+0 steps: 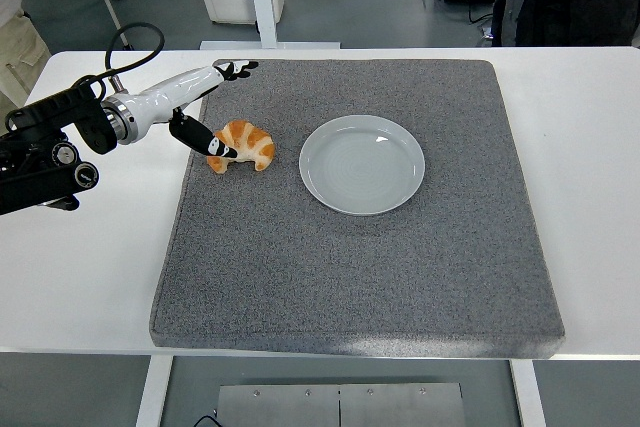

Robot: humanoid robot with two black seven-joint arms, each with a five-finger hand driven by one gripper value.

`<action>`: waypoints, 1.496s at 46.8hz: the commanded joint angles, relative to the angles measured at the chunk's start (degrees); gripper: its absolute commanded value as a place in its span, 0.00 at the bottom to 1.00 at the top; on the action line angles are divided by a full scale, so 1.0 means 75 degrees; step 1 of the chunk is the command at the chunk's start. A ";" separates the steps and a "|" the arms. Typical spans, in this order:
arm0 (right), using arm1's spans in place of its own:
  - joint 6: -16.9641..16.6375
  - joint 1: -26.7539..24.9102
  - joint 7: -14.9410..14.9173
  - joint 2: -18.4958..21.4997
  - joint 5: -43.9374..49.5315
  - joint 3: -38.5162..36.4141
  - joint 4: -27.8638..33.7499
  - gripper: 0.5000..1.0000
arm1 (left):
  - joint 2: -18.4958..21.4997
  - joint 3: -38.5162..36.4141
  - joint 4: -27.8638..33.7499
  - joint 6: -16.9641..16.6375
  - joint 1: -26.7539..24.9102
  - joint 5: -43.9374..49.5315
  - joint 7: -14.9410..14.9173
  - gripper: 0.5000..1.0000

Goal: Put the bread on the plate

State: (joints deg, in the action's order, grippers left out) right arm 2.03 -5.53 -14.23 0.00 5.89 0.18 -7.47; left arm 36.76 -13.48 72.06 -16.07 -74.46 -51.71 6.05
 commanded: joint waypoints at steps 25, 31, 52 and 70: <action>-0.0001 0.0000 -0.0001 0.0000 -0.0001 0.0000 0.0000 1.00 | -0.0519 -0.0007 -0.0901 -0.0342 0.0529 -0.1086 0.0014 0.95; -0.0001 0.0000 -0.0001 0.0000 -0.0001 0.0000 0.0000 1.00 | -0.0554 -0.0007 -0.1064 -0.0342 0.0611 -0.1121 0.0026 0.95; -0.0001 0.0000 -0.0001 0.0000 -0.0001 0.0000 0.0000 1.00 | -0.1363 0.0039 -0.1920 -0.0378 0.0881 -0.1109 0.0131 0.95; -0.0001 0.0000 -0.0001 0.0000 -0.0001 0.0000 0.0000 1.00 | -0.1949 0.0086 -0.2717 -0.0389 0.1033 -0.1027 0.0623 0.94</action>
State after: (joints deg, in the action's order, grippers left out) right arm 2.02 -5.54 -14.23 0.00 5.90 0.17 -7.47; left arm 22.57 -12.86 52.23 -18.99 -66.87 -59.51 10.25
